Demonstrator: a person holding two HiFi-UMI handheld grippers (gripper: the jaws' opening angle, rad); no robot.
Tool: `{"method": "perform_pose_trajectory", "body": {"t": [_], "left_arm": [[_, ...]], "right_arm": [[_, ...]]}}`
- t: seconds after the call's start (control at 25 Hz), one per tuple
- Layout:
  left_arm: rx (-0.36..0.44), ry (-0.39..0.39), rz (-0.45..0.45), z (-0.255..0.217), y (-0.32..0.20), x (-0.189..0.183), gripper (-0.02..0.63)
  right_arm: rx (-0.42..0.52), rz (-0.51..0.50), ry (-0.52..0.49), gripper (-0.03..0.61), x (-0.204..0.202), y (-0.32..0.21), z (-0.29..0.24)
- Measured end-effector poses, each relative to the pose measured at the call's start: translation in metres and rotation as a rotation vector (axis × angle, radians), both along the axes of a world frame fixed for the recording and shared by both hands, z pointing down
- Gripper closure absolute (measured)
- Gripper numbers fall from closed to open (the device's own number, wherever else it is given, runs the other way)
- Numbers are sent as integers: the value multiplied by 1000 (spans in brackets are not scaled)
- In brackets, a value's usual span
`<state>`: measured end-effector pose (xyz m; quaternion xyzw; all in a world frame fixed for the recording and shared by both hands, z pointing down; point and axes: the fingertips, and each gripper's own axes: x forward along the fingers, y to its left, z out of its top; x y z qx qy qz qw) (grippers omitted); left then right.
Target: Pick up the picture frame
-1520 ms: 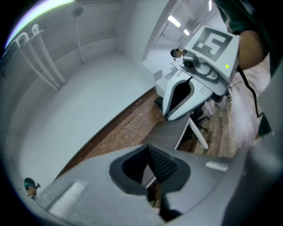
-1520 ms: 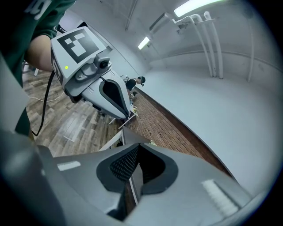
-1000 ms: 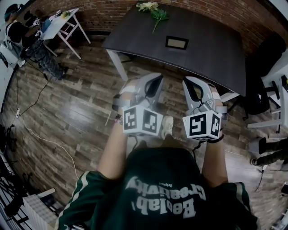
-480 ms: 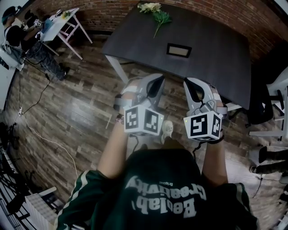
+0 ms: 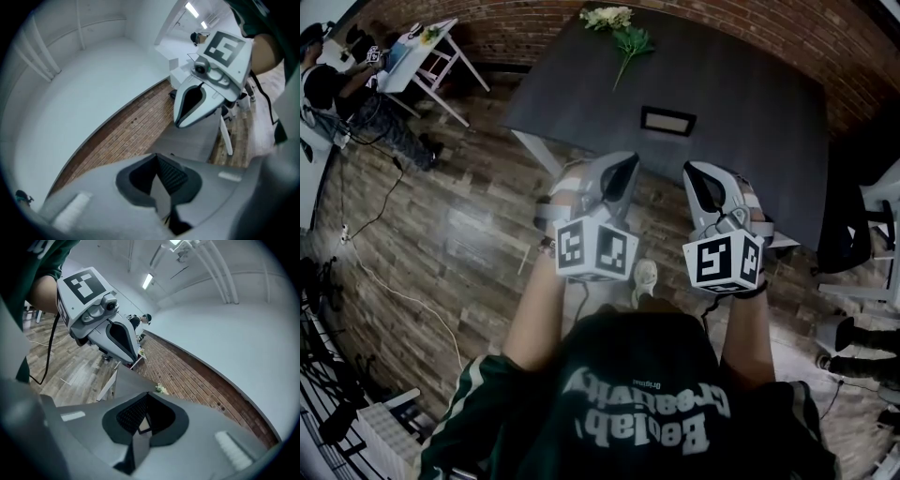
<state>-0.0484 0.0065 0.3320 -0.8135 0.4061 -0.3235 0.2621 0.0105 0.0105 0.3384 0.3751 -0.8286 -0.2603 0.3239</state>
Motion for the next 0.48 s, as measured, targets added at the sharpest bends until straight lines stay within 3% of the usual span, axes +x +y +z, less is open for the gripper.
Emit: {"method": "perform_pose_trajectory", "body": {"t": [0.48], "left_arm": [[-17, -33, -7, 8, -59, 31, 611]], "right_arm": [[-23, -39, -1, 572, 23, -61, 12]]}}
